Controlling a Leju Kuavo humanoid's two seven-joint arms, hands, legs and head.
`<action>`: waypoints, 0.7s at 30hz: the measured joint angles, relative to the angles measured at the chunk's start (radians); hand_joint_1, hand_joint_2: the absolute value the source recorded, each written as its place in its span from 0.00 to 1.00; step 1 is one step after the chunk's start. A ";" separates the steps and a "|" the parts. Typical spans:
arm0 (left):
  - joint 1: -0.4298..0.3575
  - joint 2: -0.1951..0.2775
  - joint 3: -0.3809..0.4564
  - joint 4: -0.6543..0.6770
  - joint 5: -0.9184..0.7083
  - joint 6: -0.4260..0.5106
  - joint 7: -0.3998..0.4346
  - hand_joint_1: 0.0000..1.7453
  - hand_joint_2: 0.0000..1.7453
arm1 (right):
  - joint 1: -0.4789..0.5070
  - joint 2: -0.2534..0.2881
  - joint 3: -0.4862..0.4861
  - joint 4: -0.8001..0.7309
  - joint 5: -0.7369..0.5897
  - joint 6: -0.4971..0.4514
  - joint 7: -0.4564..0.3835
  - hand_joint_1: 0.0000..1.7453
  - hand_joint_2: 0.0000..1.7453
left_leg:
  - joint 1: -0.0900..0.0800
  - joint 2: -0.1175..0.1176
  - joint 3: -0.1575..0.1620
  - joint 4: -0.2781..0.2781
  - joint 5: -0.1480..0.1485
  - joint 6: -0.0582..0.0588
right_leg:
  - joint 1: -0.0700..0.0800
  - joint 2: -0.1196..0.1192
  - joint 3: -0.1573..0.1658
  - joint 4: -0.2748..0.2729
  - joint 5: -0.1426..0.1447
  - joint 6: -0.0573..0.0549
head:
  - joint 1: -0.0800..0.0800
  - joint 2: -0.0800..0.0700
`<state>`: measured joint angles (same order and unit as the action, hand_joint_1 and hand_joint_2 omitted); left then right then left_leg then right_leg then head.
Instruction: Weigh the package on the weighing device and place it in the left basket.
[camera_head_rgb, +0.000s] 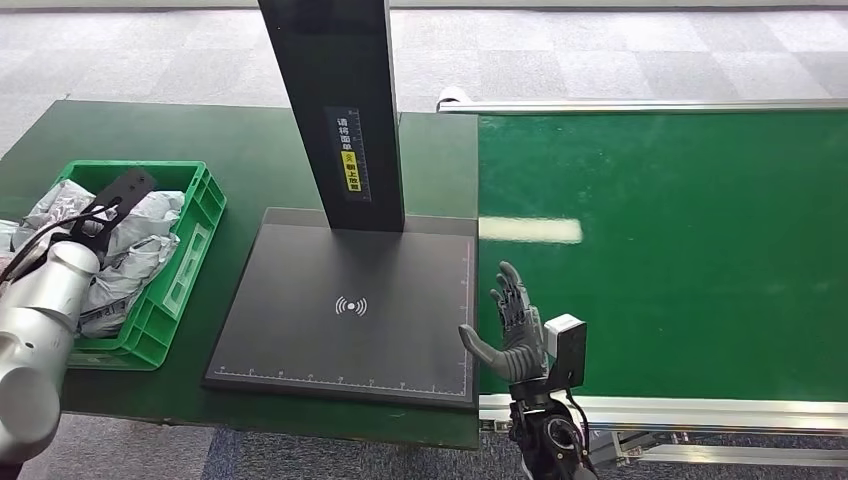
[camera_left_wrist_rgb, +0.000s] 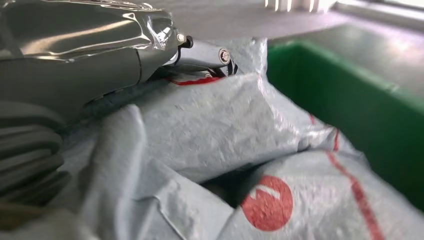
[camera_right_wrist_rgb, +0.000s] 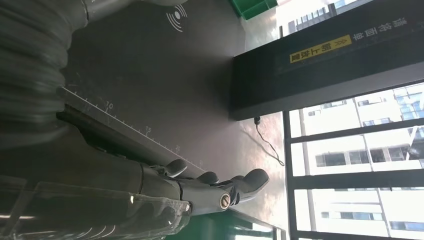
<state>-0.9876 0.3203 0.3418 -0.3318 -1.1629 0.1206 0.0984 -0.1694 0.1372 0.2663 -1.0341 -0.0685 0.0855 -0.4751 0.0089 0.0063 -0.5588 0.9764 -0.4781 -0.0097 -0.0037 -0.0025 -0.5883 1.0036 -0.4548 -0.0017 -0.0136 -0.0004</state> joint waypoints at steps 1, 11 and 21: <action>0.009 -0.008 0.011 -0.002 0.018 0.072 -0.051 0.00 0.00 | 0.004 -0.004 0.000 -0.010 -0.003 -0.002 0.003 0.00 1.00 | 0.000 -0.001 0.000 0.000 0.000 0.000 | 0.000 -0.001 0.000 0.000 0.000 0.000 | 0.000 0.000; 0.079 -0.103 0.040 -0.117 0.430 0.562 -0.717 0.00 0.00 | 0.025 -0.018 0.000 -0.046 -0.037 -0.057 -0.018 0.00 1.00 | 0.000 -0.001 -0.001 0.001 0.000 0.000 | 0.000 -0.001 0.000 0.000 0.000 0.000 | 0.000 0.000; 0.128 -0.164 0.036 -0.238 0.544 0.573 -0.799 0.00 0.00 | 0.032 -0.027 0.006 -0.048 -0.046 -0.067 -0.027 0.00 1.00 | 0.000 0.000 -0.001 0.000 0.000 0.000 | 0.000 0.000 0.000 0.000 0.000 0.000 | 0.000 0.000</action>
<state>-0.8594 0.1563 0.3781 -0.5703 -0.6189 0.6935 -0.7004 -0.1374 0.1103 0.2722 -1.0823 -0.1146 0.0185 -0.5016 0.0092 0.0065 -0.5594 0.9767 -0.4780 -0.0095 -0.0036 -0.0027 -0.5882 1.0035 -0.4545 -0.0015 -0.0138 -0.0004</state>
